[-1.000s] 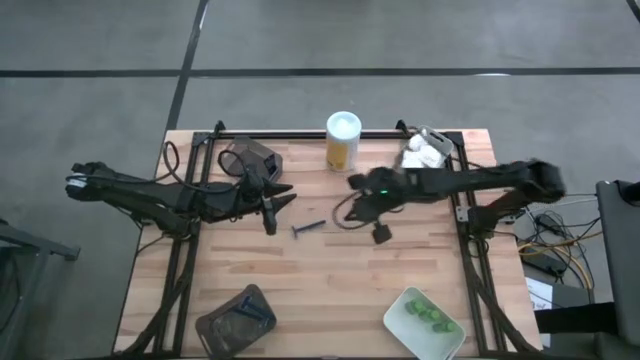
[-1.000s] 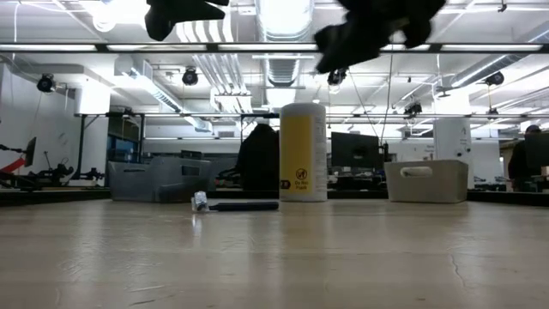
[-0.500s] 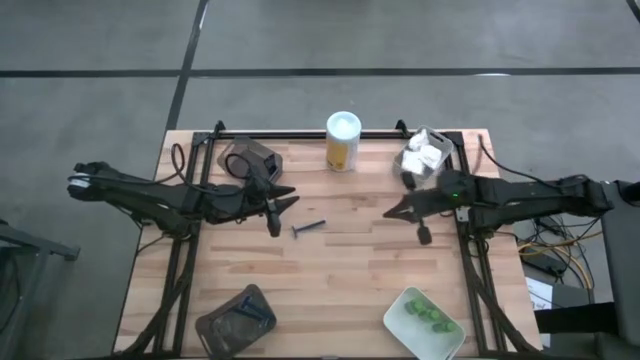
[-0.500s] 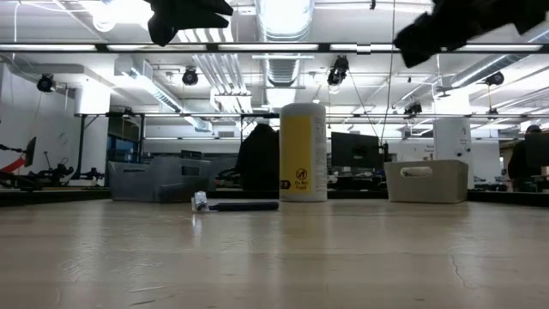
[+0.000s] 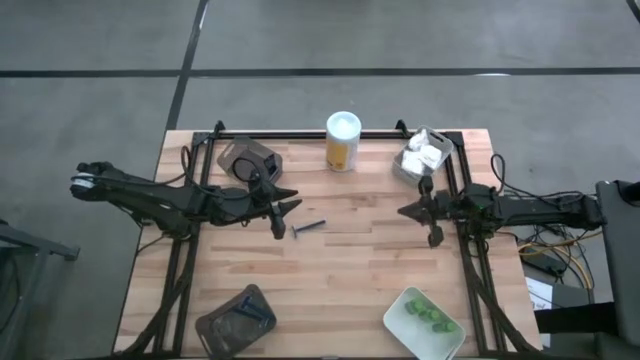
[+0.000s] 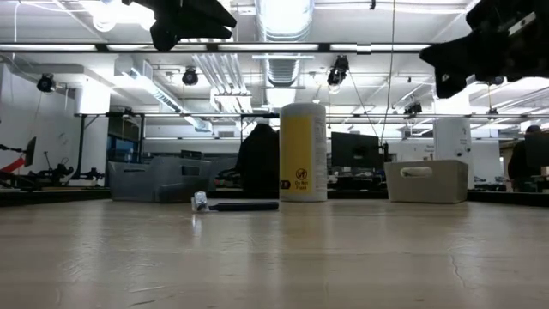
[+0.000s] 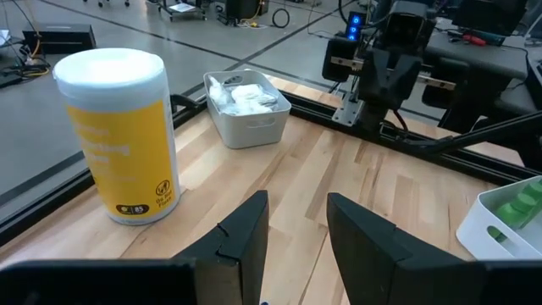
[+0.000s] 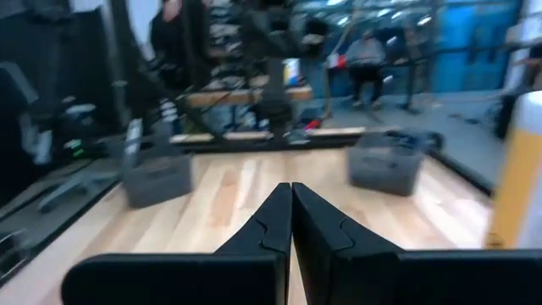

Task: Pick & Place Travel size toiletries
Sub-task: Put the blue razor into the bottom black bin

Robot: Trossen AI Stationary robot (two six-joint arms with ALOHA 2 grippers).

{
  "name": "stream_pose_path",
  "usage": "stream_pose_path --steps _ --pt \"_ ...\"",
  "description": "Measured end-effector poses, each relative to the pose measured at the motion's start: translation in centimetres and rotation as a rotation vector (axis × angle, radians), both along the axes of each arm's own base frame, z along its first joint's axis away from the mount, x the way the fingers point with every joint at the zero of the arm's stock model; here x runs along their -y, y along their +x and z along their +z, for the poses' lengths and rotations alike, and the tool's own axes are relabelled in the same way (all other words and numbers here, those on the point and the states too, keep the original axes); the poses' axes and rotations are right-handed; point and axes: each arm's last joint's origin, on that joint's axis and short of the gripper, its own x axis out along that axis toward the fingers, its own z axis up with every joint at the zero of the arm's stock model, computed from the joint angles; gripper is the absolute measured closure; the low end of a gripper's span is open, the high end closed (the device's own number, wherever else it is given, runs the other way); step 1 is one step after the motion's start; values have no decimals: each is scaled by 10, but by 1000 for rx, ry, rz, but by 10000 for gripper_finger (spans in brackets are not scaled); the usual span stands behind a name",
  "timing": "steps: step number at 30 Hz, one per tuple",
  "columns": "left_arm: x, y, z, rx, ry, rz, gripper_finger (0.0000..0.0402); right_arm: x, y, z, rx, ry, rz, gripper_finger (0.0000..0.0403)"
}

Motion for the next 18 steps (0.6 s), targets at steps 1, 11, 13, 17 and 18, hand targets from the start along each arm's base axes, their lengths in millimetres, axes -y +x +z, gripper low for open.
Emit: stream_pose_path --steps 1,11,13,17,18 --pt "0 0 0 0 0 0 274 1 -1 -3 12 -4 -21 394" --pt "1 4 -4 -35 45 -11 274 2 -12 -15 76 -88 -83 394" --pt "1 6 -7 -54 51 -19 274 2 -14 -16 65 -119 -85 394" --pt "2 16 -19 -160 4 -117 274 2 -15 -19 32 -88 -81 394" --pt "3 19 -23 -203 -12 -142 274 2 -15 -20 29 -69 -80 394"
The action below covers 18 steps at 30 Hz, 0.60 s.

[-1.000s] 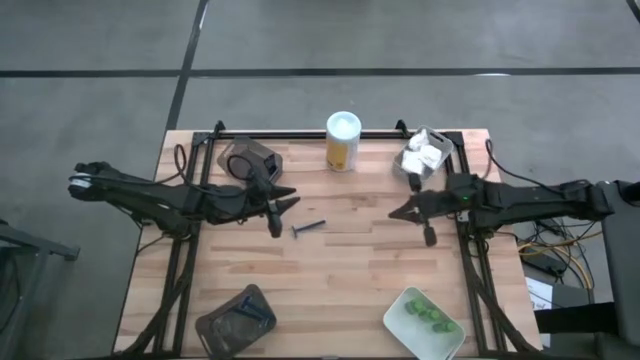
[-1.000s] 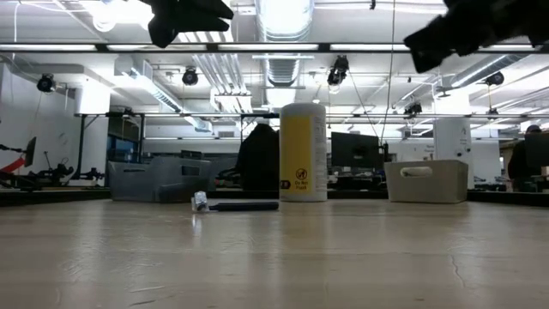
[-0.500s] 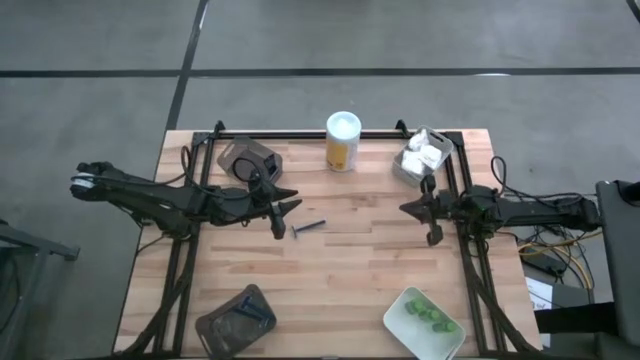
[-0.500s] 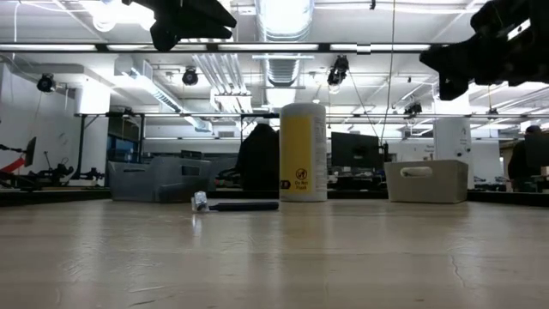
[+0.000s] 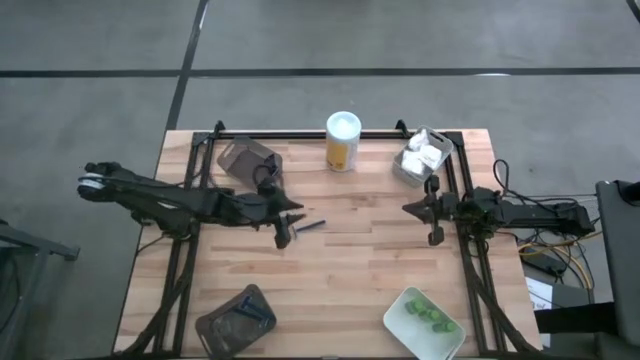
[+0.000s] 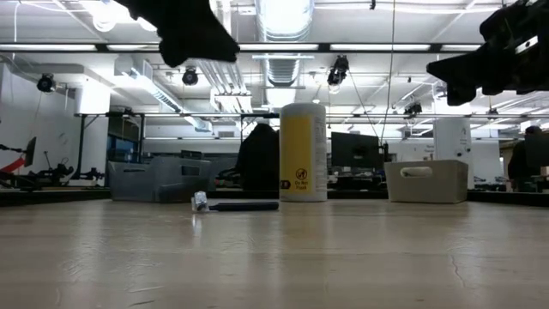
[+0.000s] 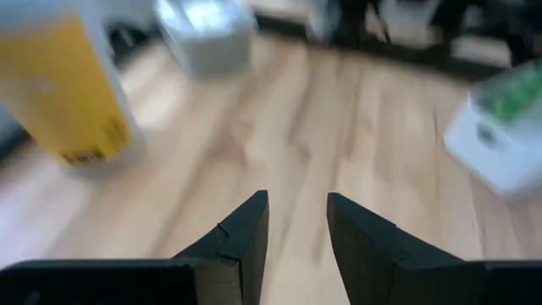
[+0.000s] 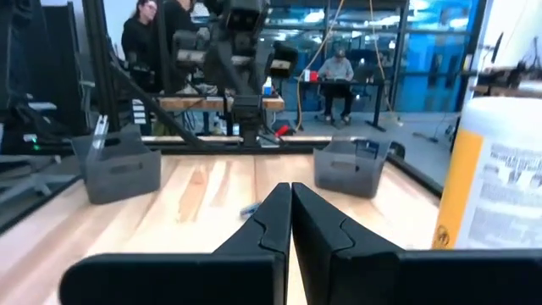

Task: Pick & Place Travel size toiletries
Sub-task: Put the blue razor into the bottom black bin

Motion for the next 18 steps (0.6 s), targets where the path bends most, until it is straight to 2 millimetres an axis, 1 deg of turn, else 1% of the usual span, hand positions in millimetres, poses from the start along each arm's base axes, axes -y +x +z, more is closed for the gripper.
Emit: stream_pose_path --steps 2,6,12,18 --pt "1 7 -7 -95 -15 -29 274 0 0 -1 -5 34 2 394" --pt "4 21 -22 -243 26 -47 274 0 1 -2 -19 50 3 394" --pt "5 38 -49 -401 61 -50 268 0 2 -3 -32 50 4 394" --pt "3 49 -74 -490 78 -34 255 0 2 -3 -34 50 4 394"
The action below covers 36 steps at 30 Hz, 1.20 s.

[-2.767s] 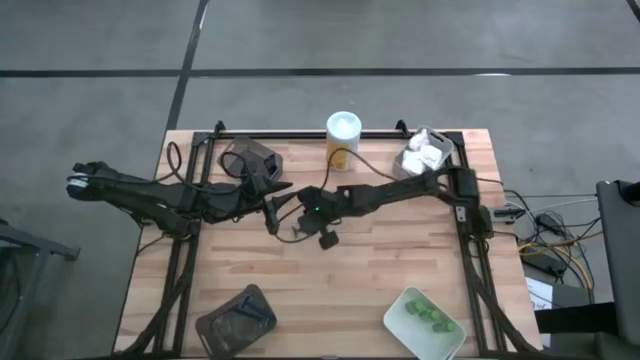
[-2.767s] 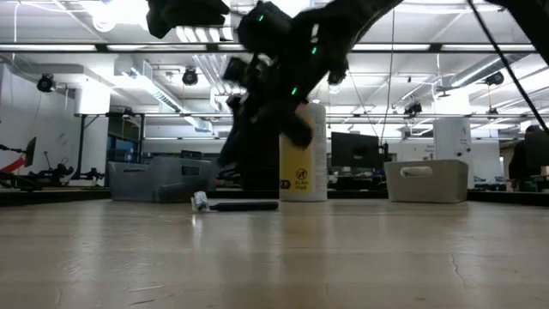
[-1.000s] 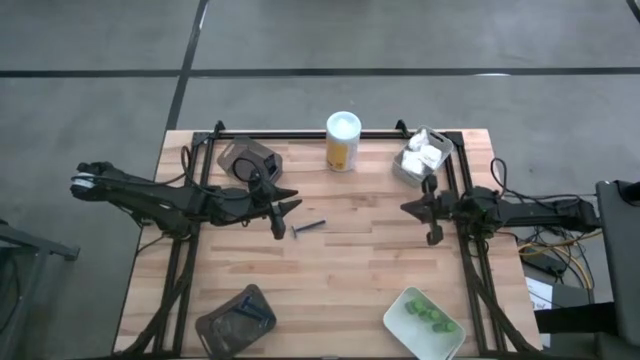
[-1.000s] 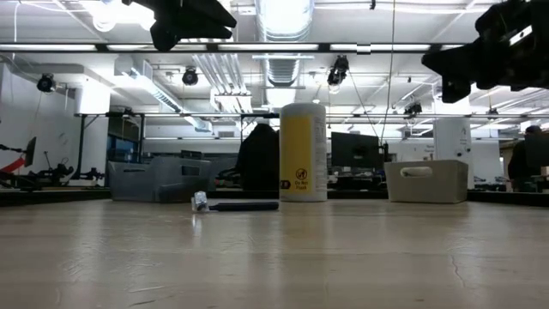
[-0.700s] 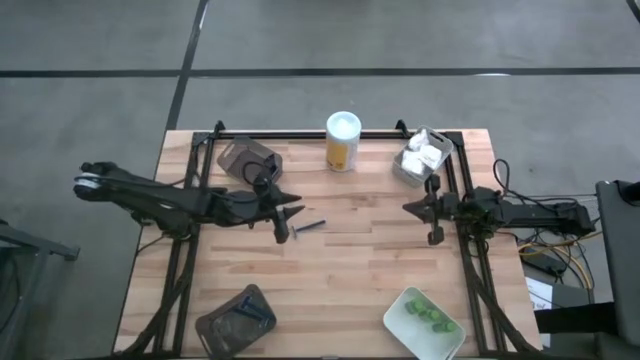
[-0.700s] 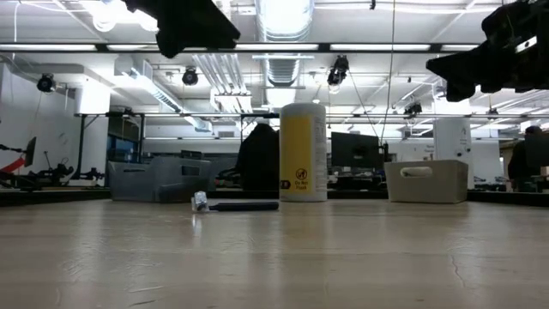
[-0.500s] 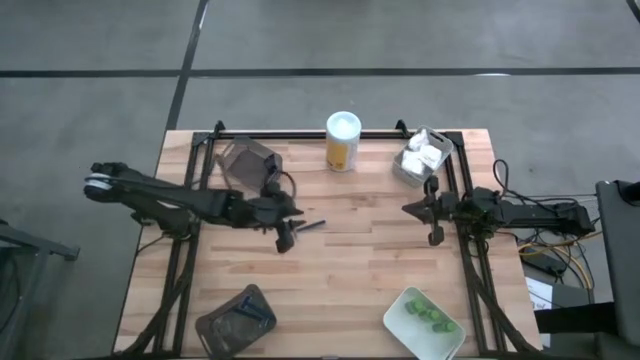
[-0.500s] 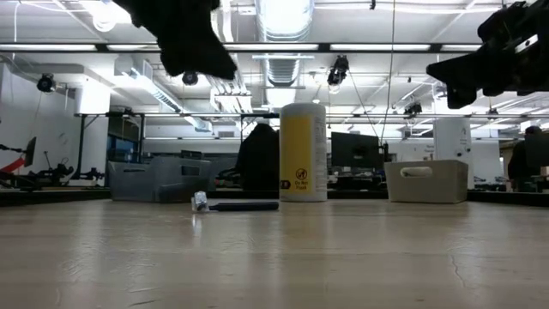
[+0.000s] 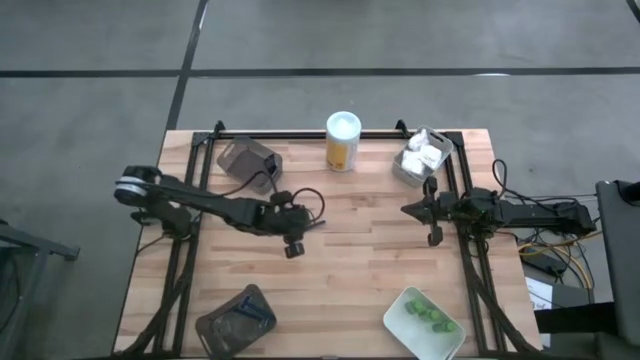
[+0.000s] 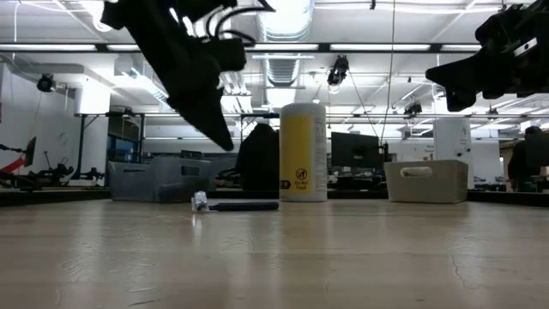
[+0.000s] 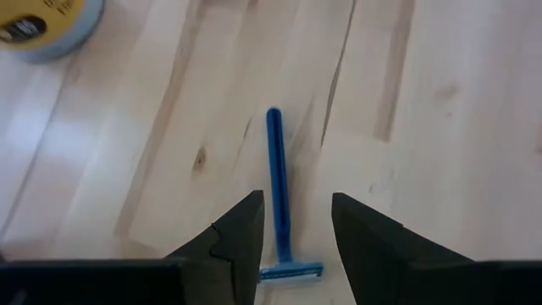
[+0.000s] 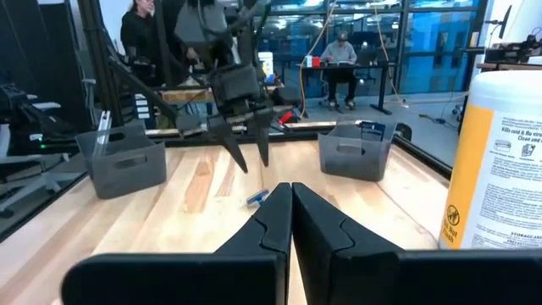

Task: Pick & Place Travel size toiletries
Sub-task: Put the blue razor into the bottom black bin

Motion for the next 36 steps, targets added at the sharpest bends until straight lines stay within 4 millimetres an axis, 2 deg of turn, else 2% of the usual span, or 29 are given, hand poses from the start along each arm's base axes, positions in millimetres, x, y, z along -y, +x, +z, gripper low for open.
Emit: stream_pose_path --steps 8,15,21,30,36 --pt "-3 6 -22 -102 88 -100 255 0 0 0 -4 1 0 394" --pt "-12 15 -44 -152 17 -120 254 0 0 -1 -11 3 0 394" --pt "-20 20 -61 -200 25 -119 254 0 0 -1 -11 3 -1 394" --pt "-24 23 -68 -210 8 -148 262 0 0 -1 -11 1 0 394" --pt "-24 24 -68 -212 -9 -181 310 0 0 -1 -12 3 0 394"
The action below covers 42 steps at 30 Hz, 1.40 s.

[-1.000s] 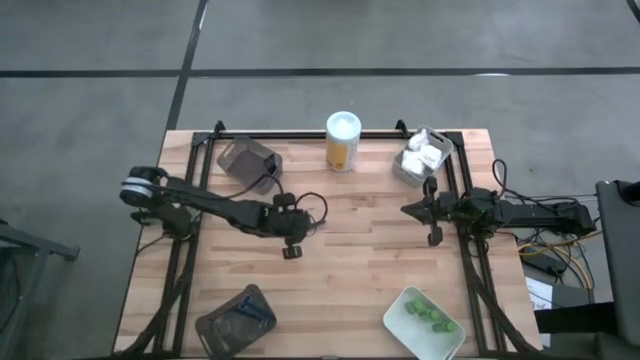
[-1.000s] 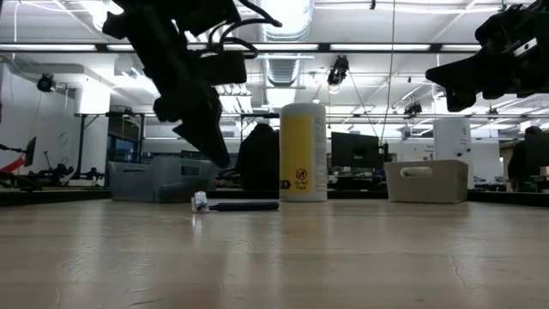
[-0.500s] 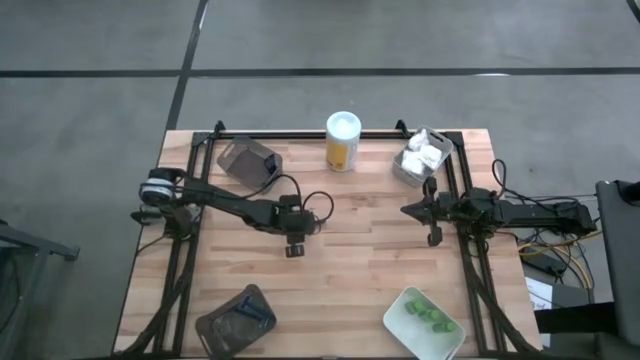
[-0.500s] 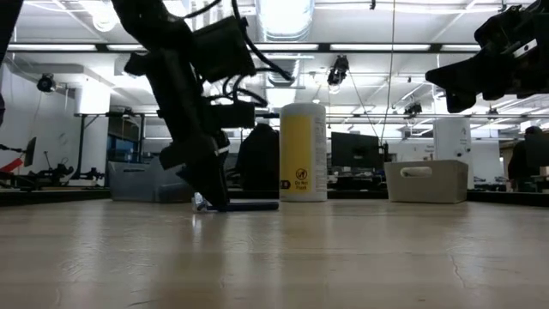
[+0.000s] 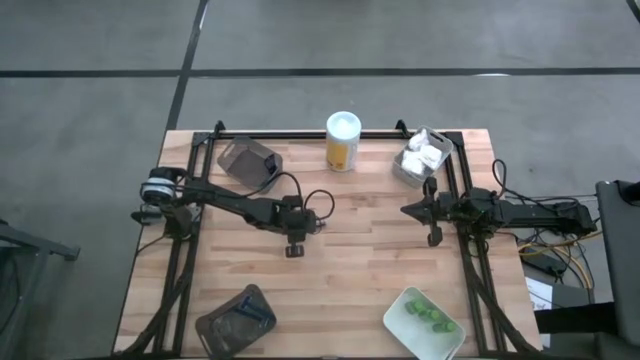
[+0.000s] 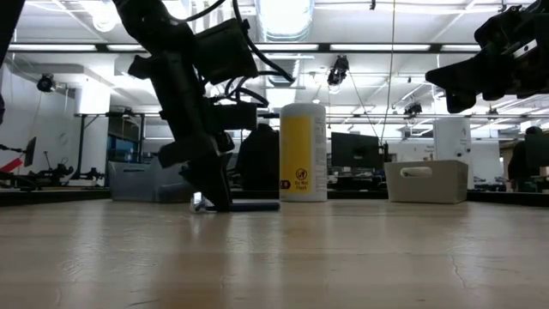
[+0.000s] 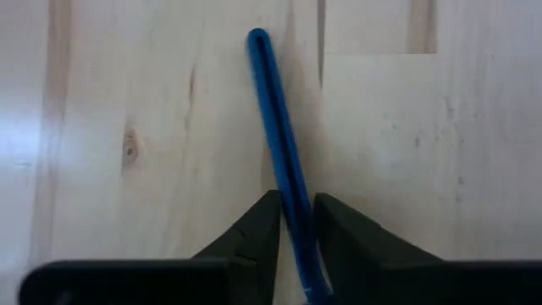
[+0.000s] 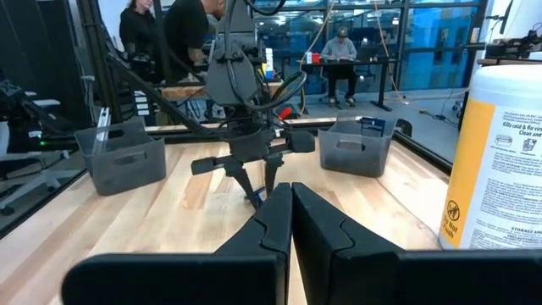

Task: Pick & Place Travel size toiletries
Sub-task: Put the blue razor into the bottom black bin

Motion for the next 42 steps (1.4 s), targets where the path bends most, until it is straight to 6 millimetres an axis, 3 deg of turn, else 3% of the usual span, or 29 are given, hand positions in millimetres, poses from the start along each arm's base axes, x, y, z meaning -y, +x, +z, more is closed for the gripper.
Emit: stream_pose_path --steps 7,17,28,42 --pt "-1 0 0 -7 -39 -17 374 0 0 0 0 -3 0 394" --pt "-2 -7 15 16 -47 -47 365 0 0 0 0 -3 0 394" --pt "-3 -26 75 188 -39 -52 366 0 0 0 -4 -1 0 394" --pt "-4 -74 153 471 -61 -24 365 0 0 0 -5 -2 0 394"
